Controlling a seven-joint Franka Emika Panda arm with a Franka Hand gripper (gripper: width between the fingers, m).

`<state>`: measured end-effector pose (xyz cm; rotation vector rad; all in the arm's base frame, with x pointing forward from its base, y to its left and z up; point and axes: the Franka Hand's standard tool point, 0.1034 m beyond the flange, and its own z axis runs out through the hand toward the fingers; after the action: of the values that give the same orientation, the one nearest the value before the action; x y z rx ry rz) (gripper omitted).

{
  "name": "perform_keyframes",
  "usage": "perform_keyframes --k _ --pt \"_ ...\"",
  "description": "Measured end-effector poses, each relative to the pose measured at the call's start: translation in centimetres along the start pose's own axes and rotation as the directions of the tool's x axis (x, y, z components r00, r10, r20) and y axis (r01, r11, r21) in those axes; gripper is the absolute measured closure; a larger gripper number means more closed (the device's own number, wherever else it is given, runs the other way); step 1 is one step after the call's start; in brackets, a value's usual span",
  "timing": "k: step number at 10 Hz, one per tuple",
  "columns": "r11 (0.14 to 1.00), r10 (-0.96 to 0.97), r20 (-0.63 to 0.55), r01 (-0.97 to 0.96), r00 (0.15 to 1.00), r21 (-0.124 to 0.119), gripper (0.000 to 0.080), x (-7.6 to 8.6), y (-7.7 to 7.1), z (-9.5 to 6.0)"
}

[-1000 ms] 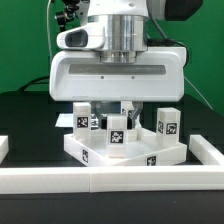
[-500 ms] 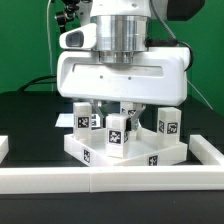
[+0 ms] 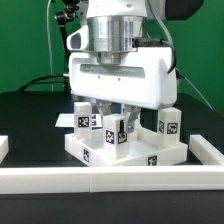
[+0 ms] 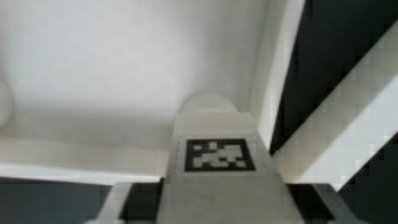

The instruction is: Assemble square table

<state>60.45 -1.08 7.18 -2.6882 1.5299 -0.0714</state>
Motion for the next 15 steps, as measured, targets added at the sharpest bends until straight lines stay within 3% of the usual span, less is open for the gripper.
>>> perform_keyframes --k 4,8,11,13,14,15 --pt "0.958 0.288 0.000 -0.288 0.958 0.001 0.0509 -0.3 -0.3 0.1" --pt "0.859 0.512 0.007 -0.512 0.859 0.002 0.0509 -0.7 -0.5 0.1" --pt "0.878 0.479 0.008 -0.479 0.878 0.000 0.0509 -0.7 -0.5 0.1" --pt "0.924 0.382 0.009 -0.382 0.924 -0.005 0.0239 -1.0 -0.5 0.2" --pt "0.960 0.280 0.006 -0.280 0.960 -0.008 0.0239 -1.1 -0.7 0.1" --pt "0.983 0.182 0.007 -0.182 0.983 -0.006 0.0168 -1.3 -0.8 0.1"
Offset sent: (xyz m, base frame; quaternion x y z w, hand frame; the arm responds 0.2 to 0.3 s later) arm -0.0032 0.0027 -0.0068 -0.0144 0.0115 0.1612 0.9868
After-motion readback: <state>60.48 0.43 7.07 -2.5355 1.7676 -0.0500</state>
